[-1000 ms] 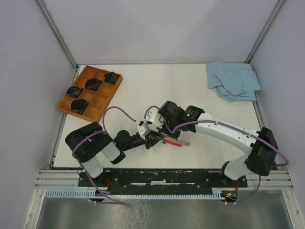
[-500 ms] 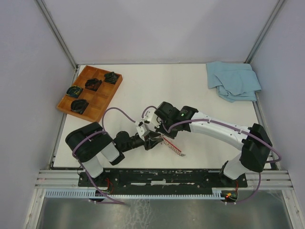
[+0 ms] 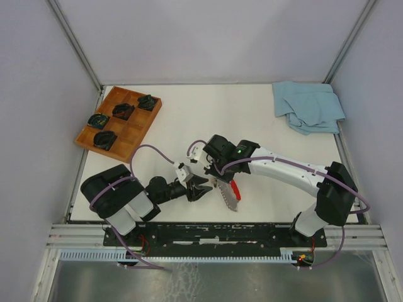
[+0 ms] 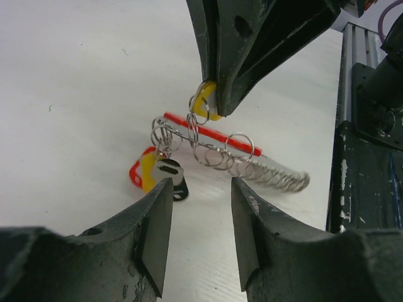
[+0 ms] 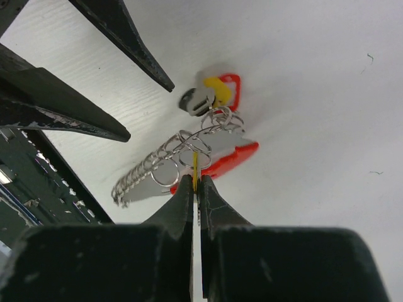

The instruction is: Put the keys on the keyring

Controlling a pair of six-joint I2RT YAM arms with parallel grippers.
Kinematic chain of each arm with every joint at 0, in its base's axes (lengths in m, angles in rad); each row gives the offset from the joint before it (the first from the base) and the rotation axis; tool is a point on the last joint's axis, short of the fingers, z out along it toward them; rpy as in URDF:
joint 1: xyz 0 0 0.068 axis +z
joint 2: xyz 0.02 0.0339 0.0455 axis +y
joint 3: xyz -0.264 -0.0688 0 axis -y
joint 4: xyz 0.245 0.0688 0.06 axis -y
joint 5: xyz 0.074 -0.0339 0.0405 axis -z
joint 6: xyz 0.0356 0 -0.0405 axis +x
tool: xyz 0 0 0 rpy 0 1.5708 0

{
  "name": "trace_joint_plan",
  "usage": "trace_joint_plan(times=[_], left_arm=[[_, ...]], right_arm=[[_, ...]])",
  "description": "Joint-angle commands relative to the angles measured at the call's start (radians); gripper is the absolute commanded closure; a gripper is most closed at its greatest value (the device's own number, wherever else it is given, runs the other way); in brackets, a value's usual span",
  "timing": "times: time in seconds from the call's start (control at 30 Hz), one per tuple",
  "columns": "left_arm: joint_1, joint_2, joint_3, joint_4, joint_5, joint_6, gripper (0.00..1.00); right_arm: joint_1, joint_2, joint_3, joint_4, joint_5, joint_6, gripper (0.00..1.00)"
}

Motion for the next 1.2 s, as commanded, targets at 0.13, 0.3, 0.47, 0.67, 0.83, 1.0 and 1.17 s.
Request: trace_joint_plan(times=[0.13, 0.3, 0.47, 0.67, 0.83, 1.0, 1.17], left_arm=[[0.005, -0.033, 0.014, 0.193, -0.037, -0.121, 0.52], [0.004, -0.008, 0.047, 0.194, -0.032, -0.084, 0.52], [0.005, 0.015, 0.077, 0.196, -0.007, -0.014, 0.54], [0.005, 0.048, 0.097, 0.195, 0.009, 0.011, 0.56], [0.004, 0.059, 0.114, 0.195, 0.041, 0.020, 0.60], [0.005, 0.062, 0.125, 0.195, 0.074, 0.045, 0.59], [0.005, 0.063, 0.115, 0.195, 0.061, 0.080, 0.59]], right_arm=[[0.005, 0.014, 0.042, 0.031, 0.022, 0.027, 0.99], [0.004, 0.011, 0.045, 0.025, 0.019, 0.028, 0.99], [0.004, 0.011, 0.051, 0.012, 0.015, 0.026, 0.99], [0.005, 0.007, 0.054, 0.003, 0.015, 0.026, 0.99], [0.007, 0.007, 0.055, -0.001, 0.011, 0.026, 0.99], [0.007, 0.008, 0.060, -0.004, 0.006, 0.026, 0.99], [0.006, -0.005, 0.058, -0.002, 0.014, 0.030, 0.99]])
